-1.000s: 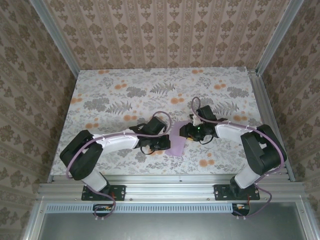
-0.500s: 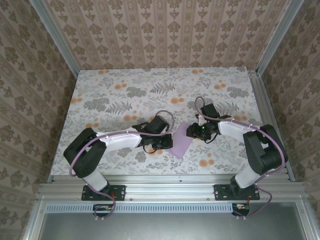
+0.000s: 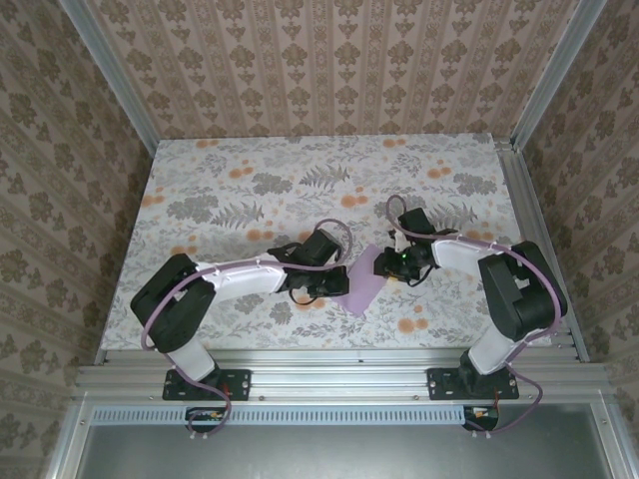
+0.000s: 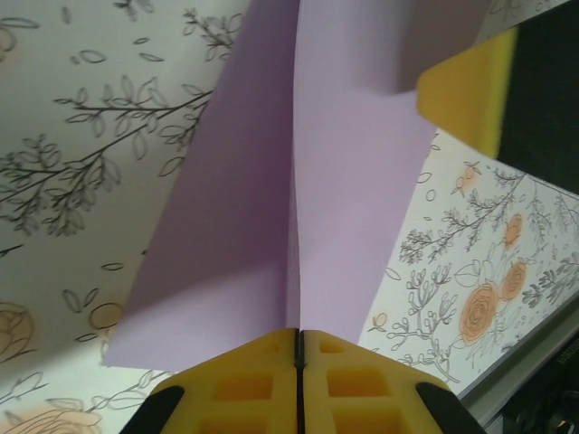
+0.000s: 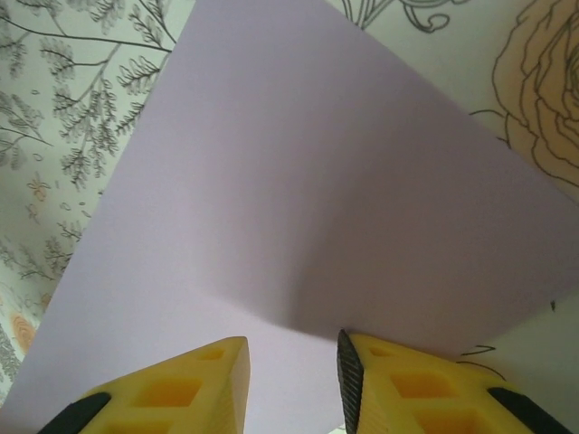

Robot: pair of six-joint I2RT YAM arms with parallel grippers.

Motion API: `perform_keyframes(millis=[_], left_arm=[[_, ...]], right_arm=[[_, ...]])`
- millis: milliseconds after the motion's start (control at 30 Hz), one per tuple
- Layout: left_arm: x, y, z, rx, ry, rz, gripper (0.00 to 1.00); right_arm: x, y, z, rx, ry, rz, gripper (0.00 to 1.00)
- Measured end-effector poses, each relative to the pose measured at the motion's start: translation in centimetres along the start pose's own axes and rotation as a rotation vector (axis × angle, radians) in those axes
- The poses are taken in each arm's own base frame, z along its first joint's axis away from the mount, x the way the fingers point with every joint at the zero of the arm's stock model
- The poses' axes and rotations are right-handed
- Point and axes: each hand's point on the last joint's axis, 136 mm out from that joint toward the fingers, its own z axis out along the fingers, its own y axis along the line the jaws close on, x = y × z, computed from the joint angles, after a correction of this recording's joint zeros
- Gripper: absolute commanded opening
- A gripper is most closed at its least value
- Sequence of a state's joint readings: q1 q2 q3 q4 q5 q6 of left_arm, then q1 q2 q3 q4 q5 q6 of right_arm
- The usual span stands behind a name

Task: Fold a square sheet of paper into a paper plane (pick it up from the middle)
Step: Fold the triangle a second time at the center of the table.

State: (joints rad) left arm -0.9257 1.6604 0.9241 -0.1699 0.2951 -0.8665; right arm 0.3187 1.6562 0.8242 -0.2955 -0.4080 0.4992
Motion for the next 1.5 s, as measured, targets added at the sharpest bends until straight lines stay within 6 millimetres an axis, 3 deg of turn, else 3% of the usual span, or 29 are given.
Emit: perform_keyframes(millis=[767, 1500], left_arm=[[-1.3, -1.8, 1.8, 0.033, 0.022, 0.011, 0.11], [-1.9, -1.7, 4.1, 0.031, 0.037, 0.007, 0.11]], right_arm=[[-0.6, 0.8, 0.7, -0.005, 0.011, -0.042, 0.26], [-0.6, 0.9, 0.8, -0.011, 0.011, -0.044, 0.26]])
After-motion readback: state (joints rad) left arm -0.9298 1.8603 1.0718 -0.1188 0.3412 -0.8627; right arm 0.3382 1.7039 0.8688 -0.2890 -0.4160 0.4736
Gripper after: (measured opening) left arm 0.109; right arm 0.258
